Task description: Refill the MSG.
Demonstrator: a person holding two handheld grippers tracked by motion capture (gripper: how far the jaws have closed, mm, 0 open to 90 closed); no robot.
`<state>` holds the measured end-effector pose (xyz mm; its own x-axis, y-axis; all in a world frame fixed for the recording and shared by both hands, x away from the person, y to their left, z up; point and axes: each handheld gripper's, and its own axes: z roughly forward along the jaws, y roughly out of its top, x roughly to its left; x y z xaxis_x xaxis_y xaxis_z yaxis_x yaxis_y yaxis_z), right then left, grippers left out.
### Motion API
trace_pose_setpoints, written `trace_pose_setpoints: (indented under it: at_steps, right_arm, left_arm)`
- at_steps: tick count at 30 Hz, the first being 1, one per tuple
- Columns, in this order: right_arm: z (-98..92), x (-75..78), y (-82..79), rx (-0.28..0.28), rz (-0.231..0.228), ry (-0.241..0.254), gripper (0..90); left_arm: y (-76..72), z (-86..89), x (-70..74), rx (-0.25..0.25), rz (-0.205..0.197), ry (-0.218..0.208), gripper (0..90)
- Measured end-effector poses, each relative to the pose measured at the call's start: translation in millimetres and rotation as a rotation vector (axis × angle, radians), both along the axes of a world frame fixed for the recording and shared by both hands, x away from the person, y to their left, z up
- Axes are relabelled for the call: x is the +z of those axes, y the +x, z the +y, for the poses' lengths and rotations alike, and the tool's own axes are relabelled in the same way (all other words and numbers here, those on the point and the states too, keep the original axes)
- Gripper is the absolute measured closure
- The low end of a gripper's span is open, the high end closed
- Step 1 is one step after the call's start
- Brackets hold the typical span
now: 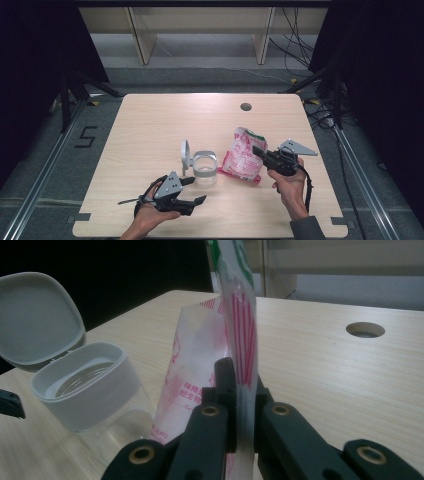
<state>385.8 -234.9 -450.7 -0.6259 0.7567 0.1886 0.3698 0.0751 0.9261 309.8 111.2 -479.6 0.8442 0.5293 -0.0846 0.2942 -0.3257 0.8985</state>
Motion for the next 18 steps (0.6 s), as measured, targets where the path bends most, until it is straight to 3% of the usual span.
trace_pose_setpoints:
  at_steps: [2,3,7,8,9,10,11,13,15,17,18]
  right_arm:
    - [2.5,2.8,-4.1,0.001,0.013,0.012,90.0]
    - [1.4,3.6,-3.5,0.009,-0.005,-0.001,90.0]
    - [4.9,9.3,-10.4,0.013,0.004,0.016,90.0]
    - [4.6,10.7,-9.9,0.040,-0.007,0.014,90.0]
    - [4.4,12.8,-10.5,0.034,-0.032,-0.006,90.0]
    - [6.2,14.7,-12.0,0.038,-0.036,0.006,90.0]
    - [6.5,16.5,-13.1,0.039,-0.043,0.008,90.0]
    - [5.6,19.8,-14.8,0.035,-0.060,-0.007,90.0]
    - [6.1,23.0,-17.8,0.042,-0.040,0.008,90.0]
    - [4.7,25.2,-19.8,0.043,-0.058,0.010,90.0]
    - [4.6,26.8,-22.8,0.040,-0.037,0.023,90.0]
  left_arm:
    - [-1.9,-8.2,-0.5,-0.030,-0.013,0.015,29.1]
    - [-2.8,-12.8,-1.3,-0.038,-0.010,0.014,29.0]
    - [-4.0,-22.4,-3.0,-0.043,-0.006,0.022,29.0]
    - [-2.7,-23.4,-3.2,-0.053,-0.004,0.025,29.0]
    - [-2.5,-25.4,-2.9,-0.042,-0.006,0.014,29.0]
    - [1.4,-25.1,-2.6,-0.059,-0.026,0.023,29.2]
    - [0.6,-27.0,-3.2,-0.026,-0.004,0.007,29.5]
    - [2.5,-29.0,-2.5,-0.022,0.019,-0.025,29.6]
    - [1.7,-31.6,-0.2,-0.027,0.006,-0.028,29.7]
    - [2.3,-34.4,1.7,-0.007,-0.005,-0.027,29.7]
    - [4.7,-35.3,3.0,-0.003,-0.016,-0.014,29.7]
